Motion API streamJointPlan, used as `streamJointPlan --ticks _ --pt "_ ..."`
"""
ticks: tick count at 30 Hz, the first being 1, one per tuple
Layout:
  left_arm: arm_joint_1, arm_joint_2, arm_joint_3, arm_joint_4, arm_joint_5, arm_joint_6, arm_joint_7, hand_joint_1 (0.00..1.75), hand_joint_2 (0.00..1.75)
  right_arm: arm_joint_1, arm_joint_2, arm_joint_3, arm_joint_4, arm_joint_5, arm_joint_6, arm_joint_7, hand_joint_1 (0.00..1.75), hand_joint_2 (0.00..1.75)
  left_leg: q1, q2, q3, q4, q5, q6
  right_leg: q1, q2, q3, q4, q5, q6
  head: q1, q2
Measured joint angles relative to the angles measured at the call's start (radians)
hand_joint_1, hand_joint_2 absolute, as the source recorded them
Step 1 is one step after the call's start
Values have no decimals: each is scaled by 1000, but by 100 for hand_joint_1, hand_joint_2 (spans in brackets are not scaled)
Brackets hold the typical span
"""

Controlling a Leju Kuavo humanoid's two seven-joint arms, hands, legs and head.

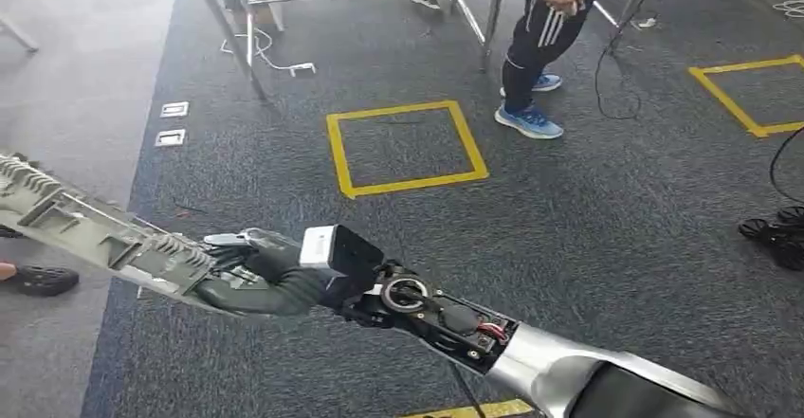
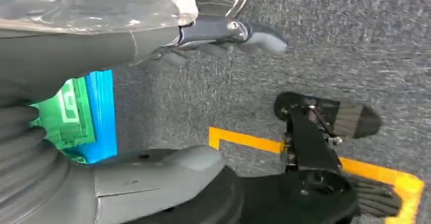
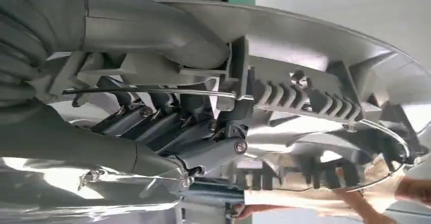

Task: Take the parts from the cabinet and place them on the table.

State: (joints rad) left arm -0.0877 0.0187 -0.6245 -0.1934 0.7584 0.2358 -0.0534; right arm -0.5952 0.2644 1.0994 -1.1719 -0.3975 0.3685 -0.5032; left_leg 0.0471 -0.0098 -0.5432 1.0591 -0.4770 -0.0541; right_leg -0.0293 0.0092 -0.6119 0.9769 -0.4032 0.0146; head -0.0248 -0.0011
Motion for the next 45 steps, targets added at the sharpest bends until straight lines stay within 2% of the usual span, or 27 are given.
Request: streamJointPlan --ticks 1,3,4,5,6,8,9,10,11,12,13,16,21,23,27,28,29,31,33,34,35,37,38,42,43,44,45 --pt "0 2 -2 0 2 3 0 0 175 0 0 0 0 0 1 -1 175 175 -1 3 -56 82 -19 1 3 0 7 -4 -5 -5 0 0" --pt "2 3 -5 0 3 3 0 0 175 0 -2 1 4 0 3 -2 175 175 -10 3 -144 195 -97 5 11 0 26 -6 -20 -15 -2 0" --pt "2 3 -5 0 3 3 0 0 175 1 -3 2 7 0 4 -1 175 175 -14 3 -167 209 -114 10 15 1 38 -7 -28 -19 -2 0" --pt "3 3 -6 0 3 3 0 0 175 2 -5 2 9 0 4 -1 175 175 -18 3 -172 188 -100 17 20 3 50 -7 -37 -22 -2 0" --pt "3 3 -8 0 3 3 0 0 175 2 -5 2 10 0 4 0 175 175 -24 3 -160 125 -47 27 26 4 64 -7 -46 -24 -2 0" --pt "1 3 -10 0 3 3 0 0 175 1 -5 2 9 0 3 1 175 175 -41 4 -104 -54 98 55 33 3 86 -9 -61 -26 -2 0" --pt "1 11 -11 0 3 4 0 0 175 -1 -5 2 9 0 4 0 175 175 -53 11 -94 -90 106 70 34 3 90 -10 -66 -25 -2 0" --pt "-5 8 -11 0 3 3 0 0 175 -2 -5 2 7 0 4 -1 175 175 -56 16 -93 -103 83 67 35 5 86 -11 -68 -21 -5 0" --pt "-10 8 -12 0 3 4 0 0 175 -4 -5 2 6 0 4 -1 175 175 -60 14 -93 -100 96 70 34 3 82 -11 -71 -16 -5 0" --pt "-9 8 -13 0 3 4 0 0 175 -4 -5 2 6 0 4 -1 175 175 -59 13 -88 -106 112 56 42 0 82 -3 -80 -19 -6 0" --pt "-7 8 -14 0 3 4 0 0 175 -4 -5 2 6 1 5 0 175 175 -54 11 -88 -102 106 38 39 -2 86 -5 -80 -36 -4 0" --pt "-8 8 -16 0 4 3 -3 0 175 -4 -5 3 6 2 6 1 175 175 -55 6 -89 -100 102 49 40 -5 93 -12 -81 -31 -3 0" --pt "-10 8 -19 0 3 -4 -10 0 175 -5 -5 3 6 3 6 1 175 175 -55 4 -88 -100 99 54 40 -9 98 -23 -83 -27 -3 0" --pt "-11 8 -20 0 -2 -5 -14 0 175 -5 -5 3 6 5 7 1 175 175 -60 3 -89 -95 89 68 35 -10 103 -32 -85 -9 -3 0" --pt "-11 8 -20 0 0 -2 -20 0 175 -8 -3 3 4 5 10 1 175 175 -59 2 -80 -106 90 78 34 -11 113 -40 -84 4 -3 0" --pt "-12 5 -21 -1 0 -2 -22 0 175 -8 -1 3 3 6 10 1 175 175 -45 4 -66 -119 95 82 37 -11 117 -39 -89 8 -4 0" --pt "-12 5 -21 -1 0 2 -27 0 175 -10 -1 3 3 6 11 1 175 175 -44 4 -57 -125 94 85 38 -10 105 2 -114 13 -3 0" --pt "-13 6 -21 -1 2 4 -35 0 175 -11 -1 2 2 6 13 0 175 175 -44 4 -53 -126 92 87 33 -9 19 173 -196 18 -3 0" --pt "-13 6 -21 -1 3 4 -36 0 175 -10 -2 3 2 8 13 1 175 175 -44 3 -52 -125 90 87 26 -9 -60 308 -234 23 -2 0" --pt "-13 6 -21 -1 3 4 -37 0 175 -9 -2 3 2 8 13 1 175 175 -42 2 -50 -124 88 85 23 -10 -67 303 -212 25 -3 0" --pt "-12 6 -21 -1 3 4 -37 0 175 -9 -2 3 2 8 14 2 175 175 -41 0 -47 -122 85 81 21 -10 -46 243 -166 25 -3 0" --pt "-12 4 -21 -1 3 4 -37 0 175 -9 -2 3 2 8 14 2 175 175 -39 -3 -40 -116 78 72 19 -10 42 46 -60 21 -2 0" --pt "-12 4 -21 -1 3 4 -37 0 175 -10 -2 3 1 9 13 2 175 175 -39 -3 -40 -114 75 67 19 -9 68 -23 -44 18 -2 0" --pt "-12 5 -21 -1 3 4 -38 0 175 -10 -1 3 1 11 15 2 175 175 -39 -3 -38 -116 77 41 30 -4 67 -25 -39 -9 -3 0" --pt "-12 6 -21 -1 3 4 -38 0 175 -10 -1 2 -1 11 15 2 175 175 -37 -3 -41 -114 73 37 21 -4 77 -36 -32 -19 -3 0" --pt "-12 5 -21 -1 3 4 -37 0 175 -10 0 3 -1 11 14 2 175 175 -35 0 -49 -90 54 32 21 -5 78 -38 -30 -22 -5 0" --pt "-12 5 -21 -1 3 4 -38 0 175 -11 0 2 -2 11 14 2 175 175 -35 1 -80 -21 12 26 21 -7 77 -39 -30 -26 -8 0"
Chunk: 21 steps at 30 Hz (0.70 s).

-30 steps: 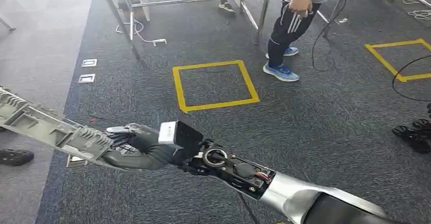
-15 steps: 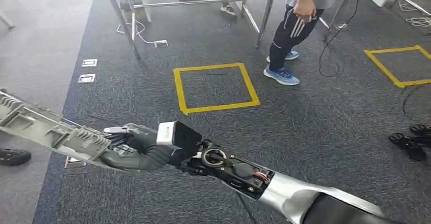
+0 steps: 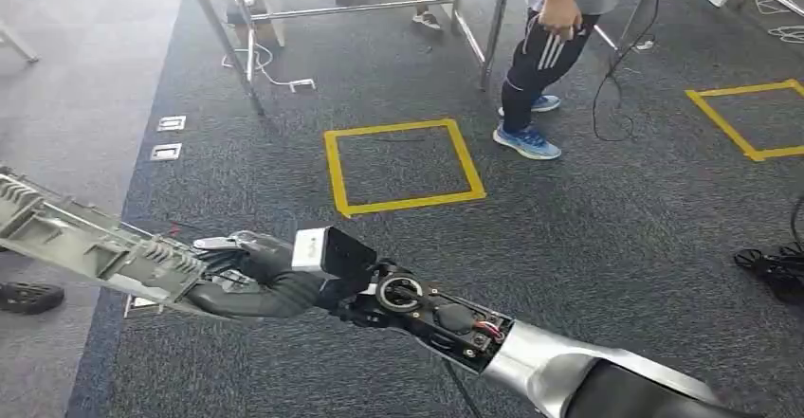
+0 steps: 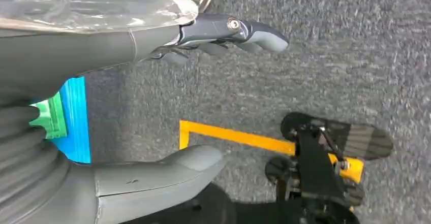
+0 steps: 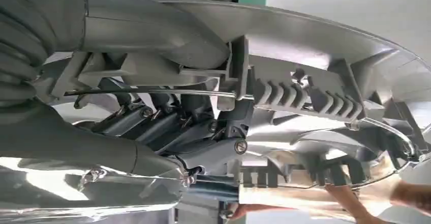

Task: Take the parts from the cabinet and place them on the table.

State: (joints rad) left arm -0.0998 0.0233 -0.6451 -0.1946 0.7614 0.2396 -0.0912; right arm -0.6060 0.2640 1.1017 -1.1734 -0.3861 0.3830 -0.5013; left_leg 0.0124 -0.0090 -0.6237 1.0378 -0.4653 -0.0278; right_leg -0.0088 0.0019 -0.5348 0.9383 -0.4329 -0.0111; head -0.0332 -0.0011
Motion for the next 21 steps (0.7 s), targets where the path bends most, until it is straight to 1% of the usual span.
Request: streamJointPlan --ticks 1,2,3,4,5,6,7,8,9,10,11,12,13,14,15,16,17,18,19,20,21 --pt "-1 1 0 0 0 0 0 0 175 0 0 0 0 0 0 0 175 175 2 0 -41 90 -42 -5 1 -1 0 0 0 0 -1 0" --pt "0 1 0 0 0 0 0 0 175 0 0 0 0 0 0 0 175 175 2 1 -83 179 -77 -9 1 -2 -1 0 -1 -2 0 0" --pt "1 1 0 0 0 0 0 0 175 1 0 0 0 0 0 0 175 175 3 1 -111 236 -92 -12 2 -2 -1 0 -1 -2 -1 0" --pt "1 1 0 0 1 0 0 0 175 1 0 1 0 1 1 0 175 175 3 1 -117 242 -81 -12 1 -2 1 1 -2 -2 -1 0" --pt "1 1 0 0 3 0 -1 0 175 2 0 1 0 2 3 0 175 175 3 1 -98 201 -51 -11 1 0 3 1 -3 -2 -1 0" --pt "2 2 0 0 3 0 -4 0 175 2 0 1 0 2 3 0 175 175 4 2 -52 109 -1 -9 1 1 5 1 -5 -1 -1 0" --pt "1 3 0 0 3 0 -10 0 175 2 0 1 0 2 3 -1 175 175 4 3 -3 8 44 -7 1 2 8 2 -8 2 -1 0" --pt "1 3 0 0 3 -1 -15 0 175 2 0 1 0 3 3 -2 175 175 4 7 39 -83 65 -4 3 1 10 3 -12 8 -1 0" --pt "-1 2 0 0 6 -2 -24 0 175 1 0 0 0 4 3 -3 175 175 -4 6 46 -90 58 2 11 2 5 6 -15 12 -2 0" --pt "-1 2 0 0 15 -6 -36 0 175 1 0 0 0 6 1 -3 175 175 -3 5 42 -89 58 10 11 2 4 6 -16 15 2 0" --pt "0 2 0 0 30 -11 -62 0 175 2 0 0 0 6 0 -3 175 175 -3 4 40 -87 55 14 10 1 5 6 -17 18 2 0" --pt "0 1 0 0 46 -20 -94 0 175 3 0 0 0 7 -3 -2 175 175 -3 4 40 -84 53 19 9 0 7 5 -19 23 2 0" --pt "0 -1 0 0 59 -30 -118 0 175 3 0 0 -1 7 -5 0 175 175 2 4 43 -89 54 26 12 1 8 8 -23 30 2 0" --pt "0 -3 1 0 70 -41 -140 0 175 3 0 0 -3 8 -5 1 175 175 3 4 47 -91 54 31 8 1 1 29 -41 36 2 0" --pt "0 -3 1 0 75 -43 -159 0 175 3 0 0 -5 9 -5 2 175 175 3 5 48 -91 52 38 9 0 -25 85 -76 38 3 0" --pt "-1 -3 1 0 74 -41 -173 0 175 3 0 0 -6 9 -6 3 175 175 2 5 47 -91 52 41 8 1 -65 170 -116 40 4 0" --pt "-1 -3 1 0 69 -34 -188 0 175 4 0 0 -6 9 -8 3 175 175 1 5 47 -90 50 43 8 1 -115 271 -157 41 4 0" --pt "-1 -3 1 0 66 -24 -195 0 175 7 0 0 -7 9 -9 4 175 175 -1 5 48 -90 50 45 8 1 -152 343 -178 42 4 0" --pt "-1 -3 1 0 72 -23 -196 0 175 10 0 0 -8 9 -9 6 175 175 -2 4 49 -88 48 46 8 1 -168 364 -171 41 4 0" --pt "0 -3 1 0 81 -26 -198 0 175 11 0 0 -8 8 -9 7 175 175 -2 3 50 -87 47 46 8 1 -158 332 -141 38 4 0" --pt "0 -3 1 0 90 -34 -201 0 175 11 0 1 -8 6 -9 8 175 175 -3 0 52 -86 45 45 9 1 -127 262 -96 34 4 0"
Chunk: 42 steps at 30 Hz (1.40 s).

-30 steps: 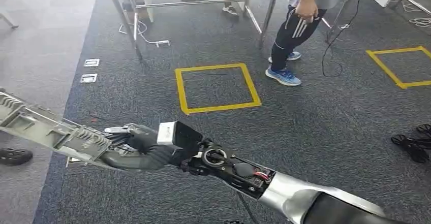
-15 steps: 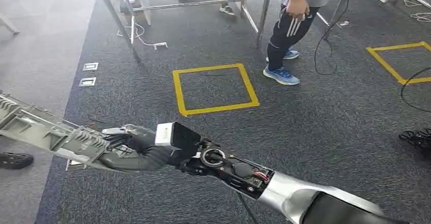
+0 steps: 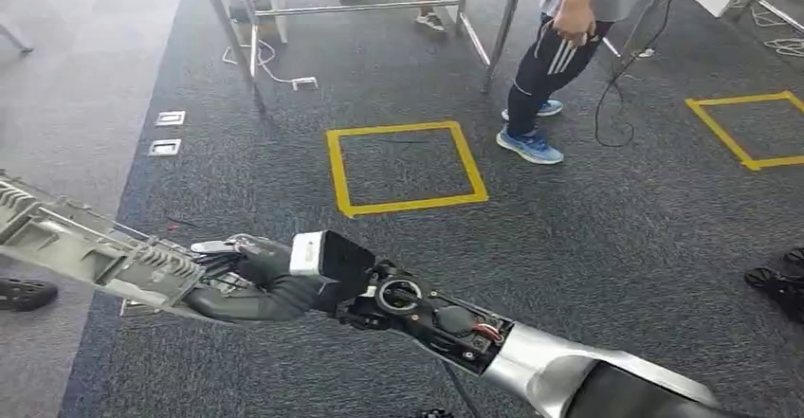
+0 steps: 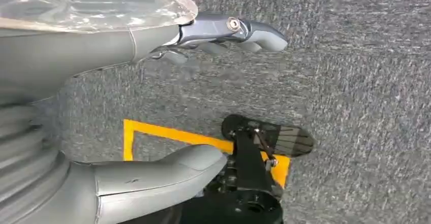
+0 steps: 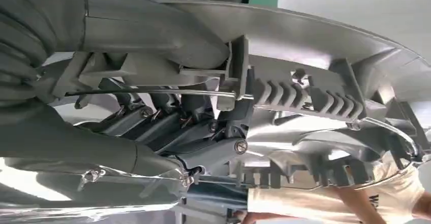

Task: Take the parts from the cabinet and place them on the table.

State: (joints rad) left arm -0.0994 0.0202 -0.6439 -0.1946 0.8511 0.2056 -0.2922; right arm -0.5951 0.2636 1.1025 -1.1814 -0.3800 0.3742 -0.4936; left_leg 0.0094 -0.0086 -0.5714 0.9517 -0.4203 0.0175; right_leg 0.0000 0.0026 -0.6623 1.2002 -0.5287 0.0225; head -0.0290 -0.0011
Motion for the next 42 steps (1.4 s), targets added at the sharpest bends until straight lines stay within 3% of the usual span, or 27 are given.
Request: streamJointPlan --ticks 2,3,6,8,9,11,13,14,15,17,18,19,23,25,27,28,29,30,32,33,34,35,37,38,39,40,42 --pt "1 -3 1 0 18 -17 -4 0 175 -1 0 0 0 -2 3 -1 175 175 -1 -3 6 0 -4 -3 5 1 90 -199 99 -18 0 0" --pt "3 -6 2 0 25 -21 -5 0 175 -2 0 0 0 -3 4 -3 175 175 -7 -4 4 4 -7 -6 10 2 107 -235 90 -22 -2 0" --pt "5 -5 3 0 39 -26 -8 0 175 -3 0 1 -1 -4 9 -8 175 175 0 -2 -1 1 -3 -20 13 4 104 -243 92 -23 0 0" --pt "7 -3 3 0 43 -25 -8 0 175 -4 1 1 -2 -4 11 -8 175 175 0 -3 0 8 -13 -30 0 2 119 -263 103 -33 2 0" --pt "7 -4 3 0 43 -22 -7 0 175 -5 1 1 -2 -4 11 -8 175 175 -1 0 -18 49 -42 -37 -2 2 119 -265 104 -36 -2 0" --pt "6 -4 3 0 43 -19 -2 0 175 -6 1 1 -2 -4 12 -12 175 175 6 1 -98 216 -122 -48 -2 -1 118 -265 104 -37 -5 0" --pt "8 -4 3 0 45 -19 0 0 175 -5 1 2 -1 -4 12 -12 175 175 7 1 -160 337 -151 -56 -3 -1 119 -264 104 -37 -5 0" --pt "8 -4 3 0 46 -19 0 0 175 -5 1 3 0 -4 12 -12 175 175 9 2 -156 318 -128 -57 -3 0 120 -264 102 -37 -5 0" --pt "9 -3 3 0 46 -17 2 0 175 -5 1 3 0 -4 12 -11 175 175 11 2 -125 251 -85 -58 -4 1 121 -263 101 -35 -5 0" --pt "8 0 3 0 46 -17 2 0 175 -5 1 3 0 -4 12 -12 175 175 15 4 -33 59 3 -61 -7 3 124 -257 95 -26 -5 0" --pt "6 -3 3 0 46 -17 3 0 175 -5 1 3 0 -4 12 -12 175 175 13 5 -7 10 -3 -59 -1 4 120 -252 90 -19 -7 0" --pt "6 -3 3 0 46 -17 3 0 175 -7 1 3 0 -5 12 -12 175 175 11 -1 -12 7 3 -45 3 5 117 -249 88 -15 -4 0" --pt "7 -5 3 -2 41 -29 -7 0 175 -9 2 3 -2 -5 11 -11 175 175 13 -2 -2 3 -15 -13 -3 3 116 -247 61 6 -2 0" --pt "7 -3 3 -2 42 -29 -10 0 175 -11 3 3 -2 -4 11 -11 175 175 11 -1 14 2 -26 0 -3 2 58 -119 12 13 2 0" --pt "7 -2 3 -2 42 -29 -10 0 175 -9 2 3 -2 -4 11 -11 175 175 5 -1 26 3 -36 5 -3 1 -43 60 -44 15 2 0" --pt "7 -2 3 -2 42 -29 -10 0 175 -9 2 3 -1 -4 11 -11 175 175 2 -1 35 3 -44 6 -3 1 -79 110 -46 14 2 0" --pt "9 -1 3 -2 43 -29 -10 0 175 -9 2 3 -1 -4 11 -10 175 175 -1 -2 46 3 -51 7 -2 1 -89 103 -21 10 2 0" --pt "10 -1 3 -2 44 -29 -10 0 175 -9 2 3 -1 -4 11 -10 175 175 -4 -3 61 3 -61 8 2 1 -74 49 30 3 2 0" --pt "10 -2 3 -2 47 -29 -11 0 175 -9 2 3 -1 -4 12 -10 175 175 -10 -5 97 1 -84 8 12 3 1 -152 162 -23 2 0" --pt "13 -6 3 -2 48 -28 -11 0 175 -9 2 3 -1 -4 13 -11 175 175 -6 -5 102 -5 -94 8 20 5 25 -201 172 -38 0 0" --pt "8 -6 3 -1 51 -28 -13 0 175 -11 3 3 0 -4 15 -12 175 175 -12 -4 104 -6 -98 2 25 1 34 -209 157 -44 -7 0" --pt "7 -6 3 -1 53 -27 -14 0 175 -15 3 4 0 -5 15 -14 175 175 -3 -7 100 -8 -100 -3 28 0 53 -237 141 -47 3 0" --pt "6 -6 3 -1 56 -27 -15 0 175 -14 3 5 0 -5 17 -15 175 175 -2 -3 115 -27 -107 -15 28 2 59 -242 128 -50 1 0" --pt "2 1 3 -2 57 -27 -16 0 175 -13 8 4 -3 -5 18 -15 175 175 -12 -3 137 -40 -119 -20 11 3 100 -270 124 -47 6 0" --pt "6 -5 3 -2 59 -27 -17 0 175 -12 6 3 2 -5 19 -15 175 175 -11 1 142 -18 -119 -24 11 4 125 -291 118 -44 6 0" --pt "6 -3 3 -2 59 -27 -19 0 175 -16 6 3 4 -6 20 -17 175 175 -6 0 102 53 -135 -30 7 -1 149 -307 111 -49 1 0" --pt "7 -2 3 -2 60 -27 -19 0 175 -15 6 4 9 -7 23 -22 175 175 0 0 -33 237 -175 -46 2 0 185 -327 90 -44 1 0"
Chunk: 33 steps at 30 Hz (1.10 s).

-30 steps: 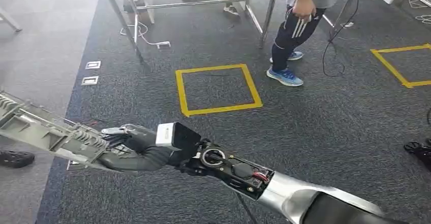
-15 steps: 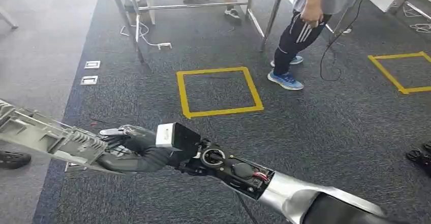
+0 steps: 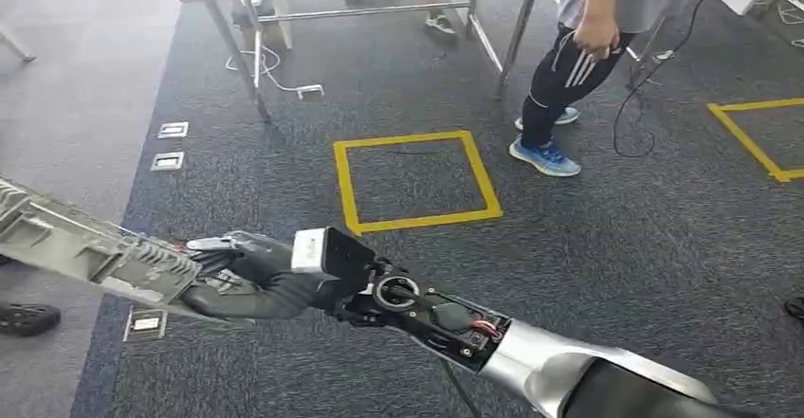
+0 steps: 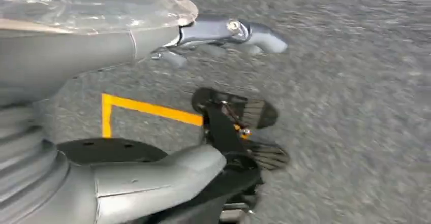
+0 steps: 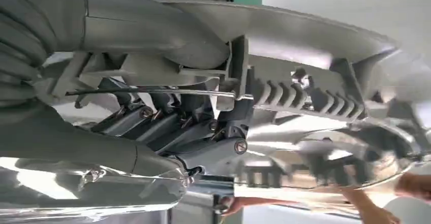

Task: Take the parts from the cabinet and place them on the table.

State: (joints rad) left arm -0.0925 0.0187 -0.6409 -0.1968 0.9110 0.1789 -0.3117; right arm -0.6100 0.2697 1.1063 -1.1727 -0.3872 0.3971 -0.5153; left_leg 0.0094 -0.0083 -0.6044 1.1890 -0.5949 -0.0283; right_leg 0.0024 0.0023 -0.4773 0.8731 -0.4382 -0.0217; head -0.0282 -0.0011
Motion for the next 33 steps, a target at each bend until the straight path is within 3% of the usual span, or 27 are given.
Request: streamJointPlan --ticks 1,2,3,5,6,7,8,10,12,13,15,16,17,18,19,20,21,22,23,24,25,26,28,30,31,33 --pt "4 0 0 0 0 0 0 0 175 2 0 0 1 0 1 -2 175 175 3 0 -57 58 3 -5 -2 1 18 -4 -13 2 -1 0" --pt "7 0 0 0 0 1 0 0 175 4 0 0 3 0 1 -2 175 175 7 0 -93 67 35 -9 -6 2 38 -5 -26 6 -1 0" --pt "11 1 0 0 0 1 2 0 175 5 0 0 7 0 1 -1 175 175 9 1 -104 25 103 -14 -10 5 63 -5 -45 11 -1 0" --pt "16 3 0 0 0 6 8 0 175 9 0 0 11 0 0 0 175 175 17 4 -77 -173 285 -20 -17 13 114 -1 -85 24 -2 0" --pt "22 5 0 0 1 10 12 0 175 12 -1 0 12 0 -1 0 175 175 15 6 -70 -207 306 -23 -16 9 115 2 -106 33 0 0" --pt "25 1 0 1 3 10 16 0 175 10 -3 0 14 2 -3 -4 175 175 9 4 -66 -191 288 -18 -8 13 114 5 -117 41 -9 0" --pt "21 2 0 2 3 11 16 0 175 12 -3 0 14 4 -8 -2 175 175 11 2 -49 -216 255 -8 -9 13 110 12 -122 48 -5 0" --pt "16 2 0 2 3 11 19 0 175 12 -4 -1 15 5 -12 -1 175 175 8 -4 -54 -203 234 8 -10 10 116 7 -130 57 -3 0" --pt "13 2 0 1 3 12 24 0 175 11 -4 -3 15 4 -14 0 175 175 16 -8 -36 -212 208 27 -12 7 118 32 -155 66 2 0" --pt "17 2 0 1 4 15 29 0 175 11 -4 -3 15 2 -14 0 175 175 16 -7 -24 -217 201 36 -12 4 88 99 -191 74 1 -1" --pt "29 3 0 2 5 19 29 0 175 16 -10 -4 21 -5 -16 -1 175 175 15 -7 8 -232 188 40 -13 3 4 277 -267 85 5 -2" --pt "36 3 0 3 7 19 29 0 175 19 -15 -4 26 -8 -16 -2 175 175 14 -8 25 -238 181 40 -13 3 -40 346 -276 85 8 -2" --pt "41 4 0 3 8 19 29 0 175 19 -19 -4 30 -9 -18 -3 175 175 13 -11 41 -244 175 40 -12 3 -70 367 -252 82 9 -2" --pt "43 4 0 3 10 19 29 0 175 19 -21 -4 34 -10 -18 -3 175 175 11 -14 55 -247 169 40 -10 3 -82 342 -198 73 10 -2" --pt "44 4 0 3 10 19 29 0 175 19 -22 -6 36 -10 -20 -2 175 175 8 -17 66 -250 163 40 -6 3 -82 280 -126 62 10 -2" --pt "43 3 0 3 10 22 28 0 175 19 -21 -8 39 -12 -20 -2 175 175 4 -20 75 -251 157 39 -1 3 -73 181 -39 46 10 -2" --pt "42 0 0 3 8 22 28 0 175 18 -21 -11 39 -15 -19 -4 175 175 4 -20 80 -251 153 39 8 4 -71 104 18 25 11 -2" --pt "43 -5 0 3 6 22 27 0 175 18 -22 -12 41 -16 -18 -6 175 175 5 -21 78 -259 155 35 13 3 -70 113 15 11 2 -2" --pt "38 0 0 3 6 22 27 0 175 17 -22 -13 42 -19 -16 -9 175 175 5 -20 77 -258 157 30 19 2 -71 103 28 12 3 -2" --pt "36 0 0 3 6 22 28 0 175 17 -22 -13 43 -21 -12 -11 175 175 7 -19 76 -249 152 29 13 2 -59 98 36 20 14 -2" --pt "37 2 -1 3 7 22 29 0 175 17 -22 -13 45 -23 -12 -10 175 175 6 -17 75 -246 154 30 13 2 -56 98 24 44 13 -2" --pt "35 0 -1 3 7 21 29 0 175 17 -21 -13 46 -25 -12 -11 175 175 5 -16 73 -243 153 28 11 2 -57 97 21 46 13 -2" --pt "26 -1 -1 3 9 21 29 0 175 16 -21 -18 48 -27 -16 -13 175 175 4 -14 70 -244 152 28 10 4 -58 95 10 45 13 -2" --pt "16 -1 -1 3 9 21 29 0 175 10 -21 -21 48 -28 -17 -20 175 175 1 -14 60 -237 149 25 6 5 -45 69 -22 46 13 -2" --pt "14 0 -1 3 9 21 29 0 175 9 -21 -21 48 -28 -17 -22 175 175 -1 -13 57 -235 149 25 6 5 -50 74 -23 39 11 -2" --pt "11 3 -1 3 9 22 30 0 175 9 -21 -21 49 -28 -17 -23 175 175 0 -12 60 -238 149 26 6 5 -48 73 -22 38 11 -2"
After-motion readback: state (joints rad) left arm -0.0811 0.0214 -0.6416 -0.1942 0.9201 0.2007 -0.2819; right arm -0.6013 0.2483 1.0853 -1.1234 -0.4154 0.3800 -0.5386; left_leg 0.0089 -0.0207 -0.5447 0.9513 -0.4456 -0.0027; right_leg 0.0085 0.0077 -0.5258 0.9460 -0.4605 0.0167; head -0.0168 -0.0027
